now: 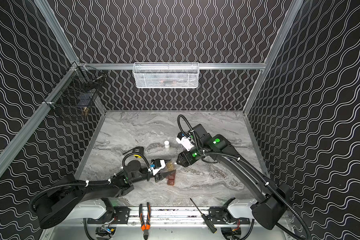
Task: Sort the pills into containers
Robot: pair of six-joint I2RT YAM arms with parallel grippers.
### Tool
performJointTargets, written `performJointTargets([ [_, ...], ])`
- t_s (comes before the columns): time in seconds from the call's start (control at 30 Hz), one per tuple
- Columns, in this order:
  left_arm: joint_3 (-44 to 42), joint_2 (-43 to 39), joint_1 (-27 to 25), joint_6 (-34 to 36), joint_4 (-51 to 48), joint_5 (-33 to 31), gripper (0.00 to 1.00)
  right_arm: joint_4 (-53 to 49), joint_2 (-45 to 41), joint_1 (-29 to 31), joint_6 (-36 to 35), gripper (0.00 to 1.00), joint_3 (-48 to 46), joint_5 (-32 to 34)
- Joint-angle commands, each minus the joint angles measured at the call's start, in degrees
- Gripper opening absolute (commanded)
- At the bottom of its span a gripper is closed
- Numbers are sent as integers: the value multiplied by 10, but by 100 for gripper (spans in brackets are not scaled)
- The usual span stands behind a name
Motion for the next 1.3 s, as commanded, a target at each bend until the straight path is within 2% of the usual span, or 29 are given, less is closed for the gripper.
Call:
performJointTargets([
  [0.0,0,6,-1,3,40,5,7,14,-9,0,9,77,11,-11],
  [0.23,-7,39,-1,-3,95,-25,1,38,-26,-13,69,78,44,-55],
  [0.47,-24,96,-3,-1,217,-117,0,99,-48,-86,216,76,40,-116],
  [0.6,-19,142,-3,6,277,-154,0,90,-42,-121,287,73,37,-104],
  [0.7,-15,179,-3,10,317,-176,0,58,-25,-124,309,71,50,-84],
  [0.8,-5,195,-4,17,316,-187,0,57,-21,-125,331,69,44,-87],
  [1.27,8,210,-8,36,316,-204,0,15,7,-122,375,68,45,-79],
])
